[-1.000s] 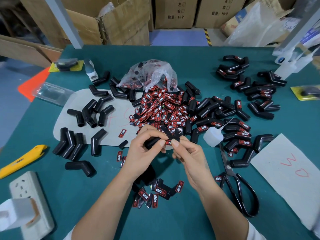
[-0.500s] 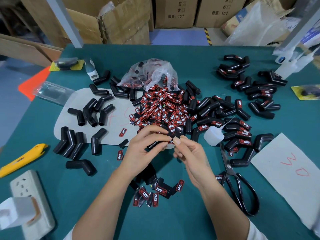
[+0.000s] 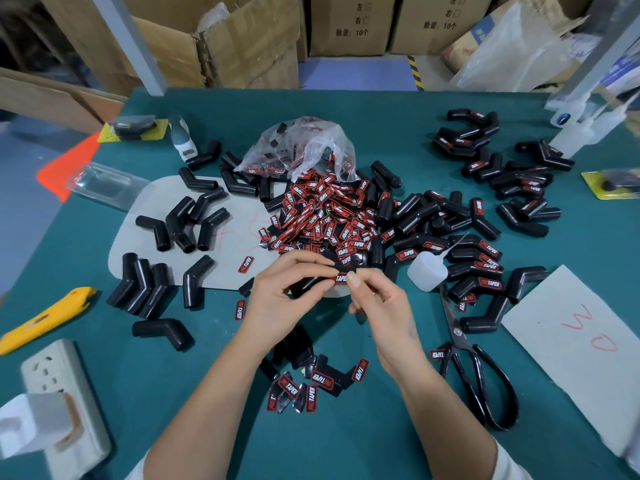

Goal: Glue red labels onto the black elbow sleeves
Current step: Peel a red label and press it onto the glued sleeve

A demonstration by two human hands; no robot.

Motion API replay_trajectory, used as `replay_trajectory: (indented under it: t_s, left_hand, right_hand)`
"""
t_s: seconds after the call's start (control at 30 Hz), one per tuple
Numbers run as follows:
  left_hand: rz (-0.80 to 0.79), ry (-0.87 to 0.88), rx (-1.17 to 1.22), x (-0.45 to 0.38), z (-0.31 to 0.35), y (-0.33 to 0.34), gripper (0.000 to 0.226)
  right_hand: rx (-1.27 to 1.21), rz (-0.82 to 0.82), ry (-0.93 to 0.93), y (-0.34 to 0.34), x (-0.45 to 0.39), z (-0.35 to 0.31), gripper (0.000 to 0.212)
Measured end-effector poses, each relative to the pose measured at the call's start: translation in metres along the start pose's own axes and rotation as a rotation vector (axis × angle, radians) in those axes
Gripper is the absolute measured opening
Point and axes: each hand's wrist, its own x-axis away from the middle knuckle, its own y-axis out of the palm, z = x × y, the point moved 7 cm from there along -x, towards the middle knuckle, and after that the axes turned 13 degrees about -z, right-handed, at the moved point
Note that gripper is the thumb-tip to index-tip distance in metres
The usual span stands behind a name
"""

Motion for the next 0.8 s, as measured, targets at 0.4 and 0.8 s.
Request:
replay_trajectory:
  t_s: [0.4,0.8]
  left_hand:
    - [0.004,-0.083,0.153,-0.001,-0.011,0.000,0.014]
    - [-0.005,-0.121,0.172,0.001,-0.015,0.004,0.014]
  right_hand:
    - [0.064,0.063,-0.149,-0.001,0.006,-0.019,0.027]
    - [0.203,0.117,-0.240,-0.007,0.009,-0.022,0.025]
